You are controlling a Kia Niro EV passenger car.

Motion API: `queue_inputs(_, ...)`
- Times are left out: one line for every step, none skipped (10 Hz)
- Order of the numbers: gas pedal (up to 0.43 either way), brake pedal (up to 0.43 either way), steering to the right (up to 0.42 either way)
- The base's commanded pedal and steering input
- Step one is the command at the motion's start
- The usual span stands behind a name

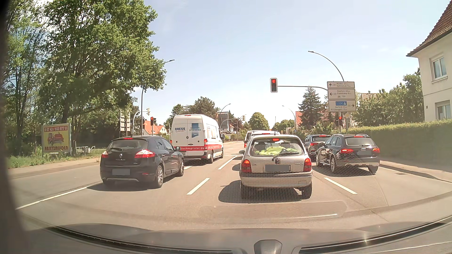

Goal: Follow the waypoints while adhering to traffic rules and regulations

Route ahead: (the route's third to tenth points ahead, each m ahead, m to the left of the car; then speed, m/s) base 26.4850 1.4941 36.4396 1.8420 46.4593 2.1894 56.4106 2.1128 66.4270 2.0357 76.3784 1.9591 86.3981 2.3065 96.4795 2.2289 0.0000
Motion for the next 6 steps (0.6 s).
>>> queue_inputs(0.0, 0.006, 0.02)
queue_inputs(0.0, 0.006, 0.02)
queue_inputs(0.0, 0.006, 0.02)
queue_inputs(0.0, 0.006, 0.02)
queue_inputs(0.0, 0.006, 0.02)
queue_inputs(0.0, 0.006, 0.02)
